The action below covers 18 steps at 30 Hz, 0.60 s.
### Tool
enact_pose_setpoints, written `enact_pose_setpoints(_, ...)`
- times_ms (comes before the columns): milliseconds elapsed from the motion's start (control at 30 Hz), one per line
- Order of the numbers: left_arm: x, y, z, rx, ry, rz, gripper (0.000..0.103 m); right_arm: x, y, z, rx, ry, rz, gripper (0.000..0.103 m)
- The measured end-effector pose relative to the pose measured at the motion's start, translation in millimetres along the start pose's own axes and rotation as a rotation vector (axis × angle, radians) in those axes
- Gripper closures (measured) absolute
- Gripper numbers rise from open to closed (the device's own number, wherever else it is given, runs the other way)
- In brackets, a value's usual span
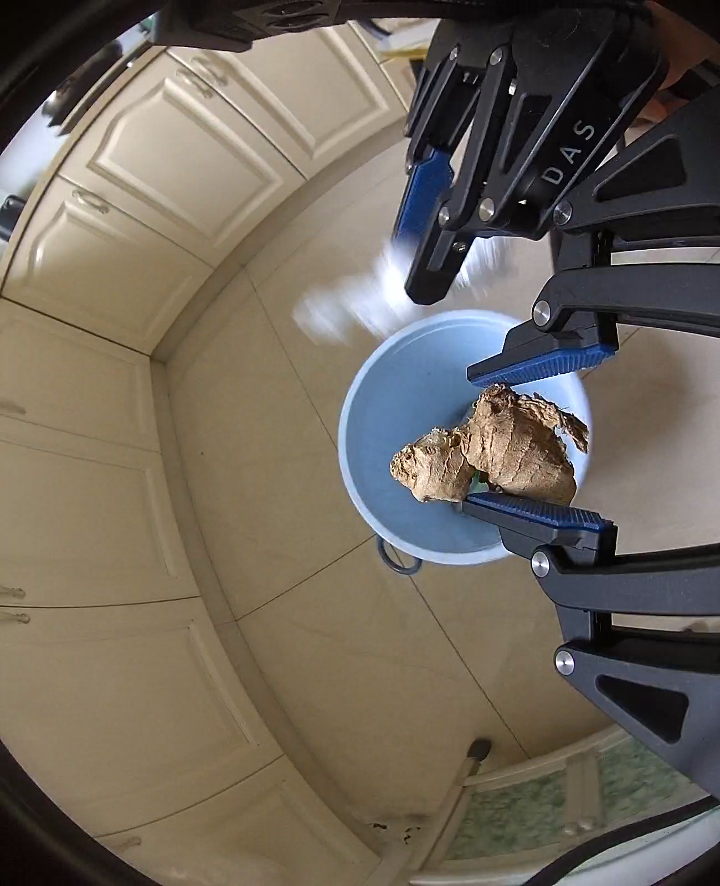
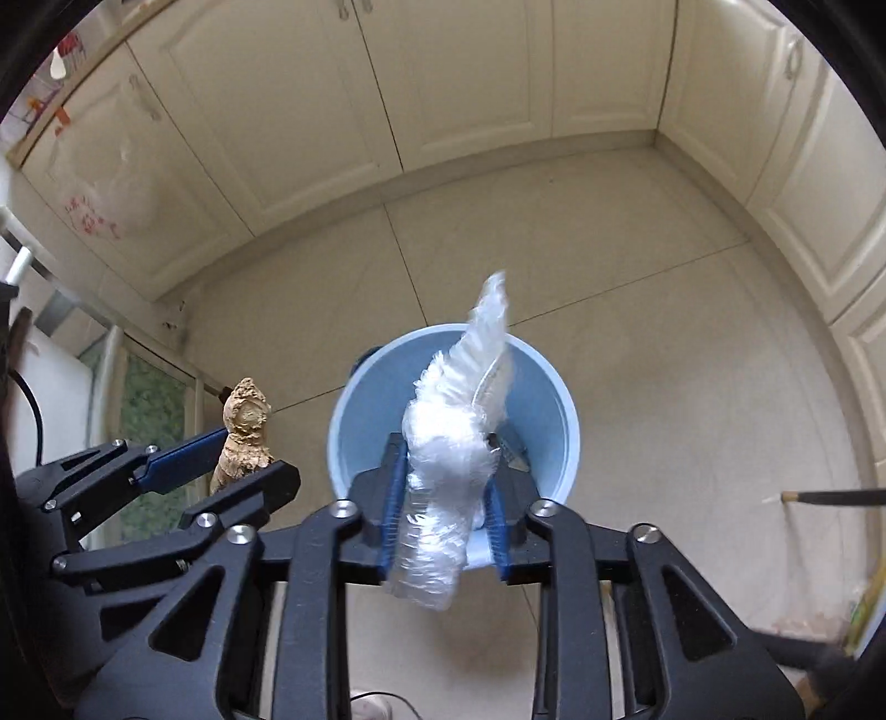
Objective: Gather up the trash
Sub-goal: 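Carry both items over the blue bucket and open both tools to drop them, then move both tools back toward the table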
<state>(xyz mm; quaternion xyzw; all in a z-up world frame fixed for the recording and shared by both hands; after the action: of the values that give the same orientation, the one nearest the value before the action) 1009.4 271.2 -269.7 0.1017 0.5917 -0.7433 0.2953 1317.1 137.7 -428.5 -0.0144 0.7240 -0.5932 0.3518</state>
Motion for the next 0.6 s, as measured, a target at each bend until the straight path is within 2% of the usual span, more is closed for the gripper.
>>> enact_pose_setpoints(33,-2.4,3.2,-3.3,-0.003,-0.015,-0.001,0.067,-0.6,4.8,6.6,0.001,0.015,-0.001,0.069)
enact_pose_setpoints(67,-8.5,8.1,-2.7,-0.007,-0.028,-0.008,0.063,-3.4,7.8,10.7,0.002,0.022,-0.002,0.066)
enact_pose_setpoints(100,-13.2,10.6,-4.8,-0.015,-0.039,-0.012,0.056,-4.6,8.8,16.5,0.015,0.026,-0.002,0.059)
enact_pose_setpoints(200,-25.8,6.6,0.3,-0.024,-0.059,0.010,0.045,-9.9,-0.2,31.7,0.049,0.043,0.026,0.040)
enact_pose_setpoints(233,-31.6,0.4,1.2,-0.044,-0.050,0.021,0.044,-11.4,-6.6,34.6,0.042,0.052,0.037,0.034)
enact_pose_setpoints(300,-36.7,-13.2,26.6,-0.098,-0.035,0.075,0.044,-16.0,-24.9,34.5,0.055,0.045,0.074,0.021)
enact_pose_setpoints(400,-53.2,-59.4,35.0,-0.172,-0.024,0.174,0.036,-25.6,-67.0,19.6,0.072,-0.004,0.152,0.019)
enact_pose_setpoints(467,-66.3,-97.6,42.8,-0.234,-0.005,0.263,0.029,-34.1,-101.1,8.2,0.072,-0.032,0.217,0.013)
enact_pose_setpoints(533,-80.1,-137.8,53.8,-0.267,0.019,0.352,0.021,-37.7,-151.5,-3.4,0.104,-0.070,0.306,0.006)
enact_pose_setpoints(600,-92.2,-180.7,73.3,-0.298,0.040,0.447,0.011,-39.4,-200.1,-10.8,0.106,-0.098,0.389,0.005)
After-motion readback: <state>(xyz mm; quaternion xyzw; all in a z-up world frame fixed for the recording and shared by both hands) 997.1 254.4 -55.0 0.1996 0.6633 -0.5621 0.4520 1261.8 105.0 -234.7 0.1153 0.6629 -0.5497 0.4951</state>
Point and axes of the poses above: each gripper's, at about its wrist camera, not at the fingertips, and y roughly the way its jaws point, z to its right, x to its underside, the point moved 2 cm from there along y, roughly the way its jaws point, and after that the axes turned 8 degrees about z, right-handed, at the moved point
